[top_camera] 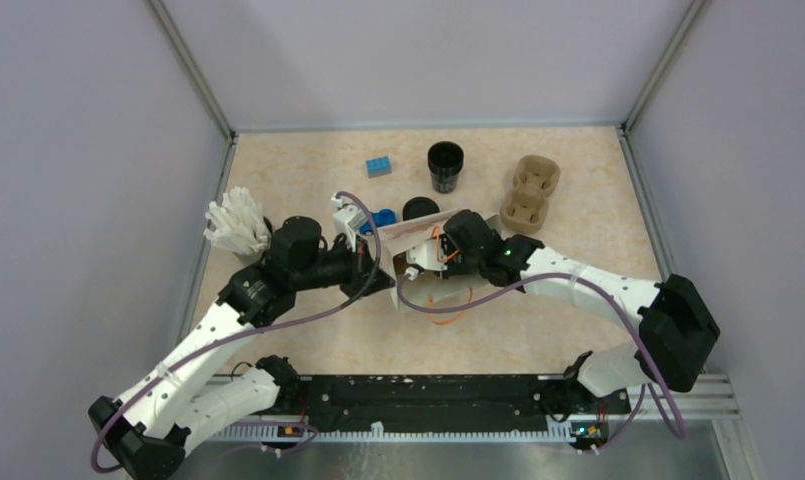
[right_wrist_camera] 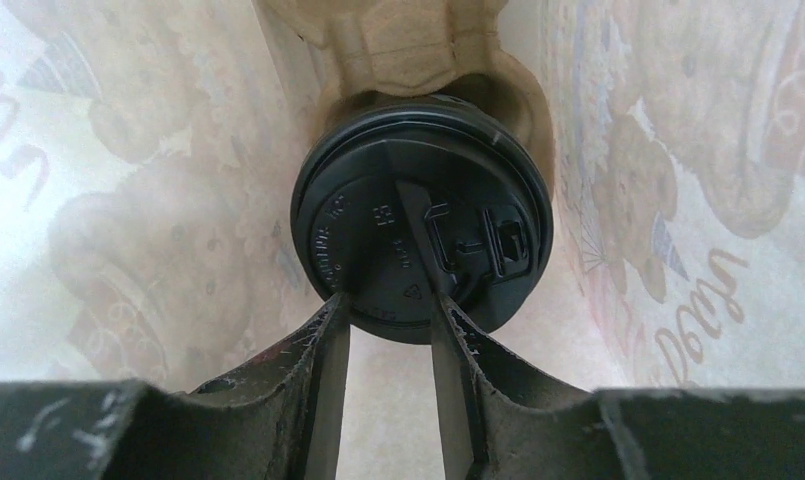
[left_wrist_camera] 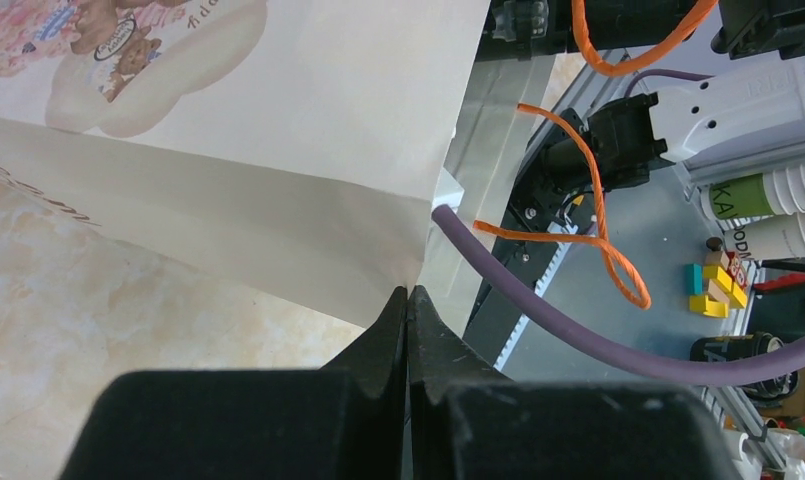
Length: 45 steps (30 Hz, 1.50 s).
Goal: Pack the takeout coffee
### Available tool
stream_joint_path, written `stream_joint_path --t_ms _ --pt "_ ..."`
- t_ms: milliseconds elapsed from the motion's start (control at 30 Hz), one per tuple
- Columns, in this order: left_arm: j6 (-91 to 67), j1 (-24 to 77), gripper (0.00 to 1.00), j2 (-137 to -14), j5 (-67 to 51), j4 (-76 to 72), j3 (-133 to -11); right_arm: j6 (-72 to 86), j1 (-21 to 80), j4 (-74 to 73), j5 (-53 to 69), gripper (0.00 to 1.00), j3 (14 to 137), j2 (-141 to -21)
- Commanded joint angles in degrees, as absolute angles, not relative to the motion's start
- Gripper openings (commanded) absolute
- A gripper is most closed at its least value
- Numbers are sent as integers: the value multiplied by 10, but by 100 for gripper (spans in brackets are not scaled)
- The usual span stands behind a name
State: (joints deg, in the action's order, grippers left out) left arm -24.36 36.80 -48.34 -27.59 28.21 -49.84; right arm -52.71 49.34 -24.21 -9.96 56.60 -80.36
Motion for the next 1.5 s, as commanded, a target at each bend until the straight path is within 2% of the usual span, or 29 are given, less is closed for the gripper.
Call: stream_joint_path --t_ms 0,733,1233,1467 --pt "-243 367 0 -494 -276 274 -534 -517 488 -257 -69 36 598 -790" --pt "-260 367 0 -538 -254 305 -613 -504 488 -437 21 37 711 -748" --pt "-259 367 0 -578 -248 330 -668 -472 489 -468 68 39 776 -778" --pt "-263 366 0 -584 -237 330 -667 -450 487 -451 50 37 795 -784"
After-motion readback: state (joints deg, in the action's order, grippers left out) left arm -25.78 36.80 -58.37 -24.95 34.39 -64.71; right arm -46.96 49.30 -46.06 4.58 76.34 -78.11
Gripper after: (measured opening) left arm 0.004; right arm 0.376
